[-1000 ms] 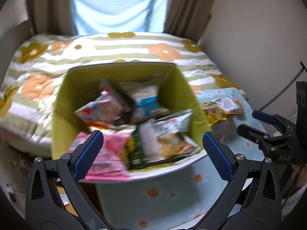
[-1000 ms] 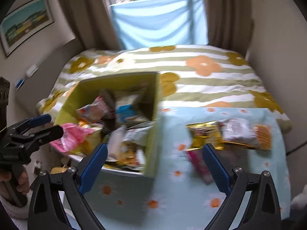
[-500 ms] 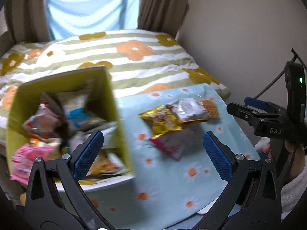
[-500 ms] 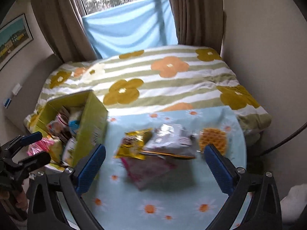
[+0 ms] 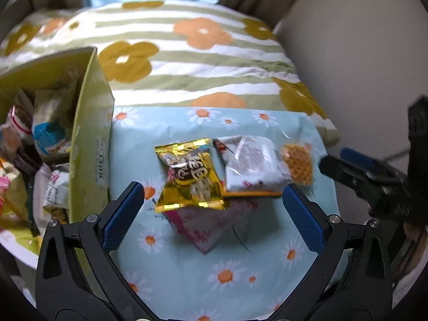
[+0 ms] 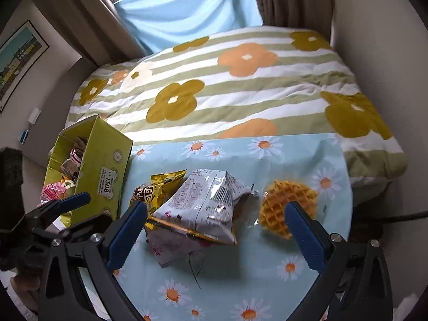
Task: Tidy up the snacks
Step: 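Move both tools back over the gold bag and white MPM bag, then grasp the gold Pillows bag with the left tool while the right tool grasps the white MPM bag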
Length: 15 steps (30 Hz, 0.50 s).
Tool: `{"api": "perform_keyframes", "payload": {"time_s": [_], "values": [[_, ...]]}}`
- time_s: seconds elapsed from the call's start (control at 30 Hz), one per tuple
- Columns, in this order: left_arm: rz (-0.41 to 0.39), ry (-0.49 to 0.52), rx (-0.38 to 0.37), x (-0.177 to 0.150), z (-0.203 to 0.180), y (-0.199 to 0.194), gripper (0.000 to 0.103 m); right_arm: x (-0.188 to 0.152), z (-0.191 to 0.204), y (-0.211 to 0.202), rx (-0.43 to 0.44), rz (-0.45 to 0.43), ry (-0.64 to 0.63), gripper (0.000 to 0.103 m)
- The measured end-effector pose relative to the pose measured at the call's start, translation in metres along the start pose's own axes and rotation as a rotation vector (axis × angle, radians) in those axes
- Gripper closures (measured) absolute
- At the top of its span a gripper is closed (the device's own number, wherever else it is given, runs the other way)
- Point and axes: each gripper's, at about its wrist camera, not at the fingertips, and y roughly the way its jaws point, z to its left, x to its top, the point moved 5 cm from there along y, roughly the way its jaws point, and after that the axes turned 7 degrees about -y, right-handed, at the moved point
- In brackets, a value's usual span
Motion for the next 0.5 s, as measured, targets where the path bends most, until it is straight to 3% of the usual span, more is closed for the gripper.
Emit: {"api": "perform_keyframes", "payload": {"time_s": [0.3, 0.5], "values": [[0.142, -0.092, 0.051, 0.017, 0.022, 0.073, 0.002, -0.004, -0.005, 0.053, 0.052, 0.111, 0.001, 0.001], [0.210, -0.126, 0.071, 0.021, 0.032, 0.104, 0.010, -0.005, -0.007, 0.071, 0.080, 0.149, 0.035, 0.001]]}}
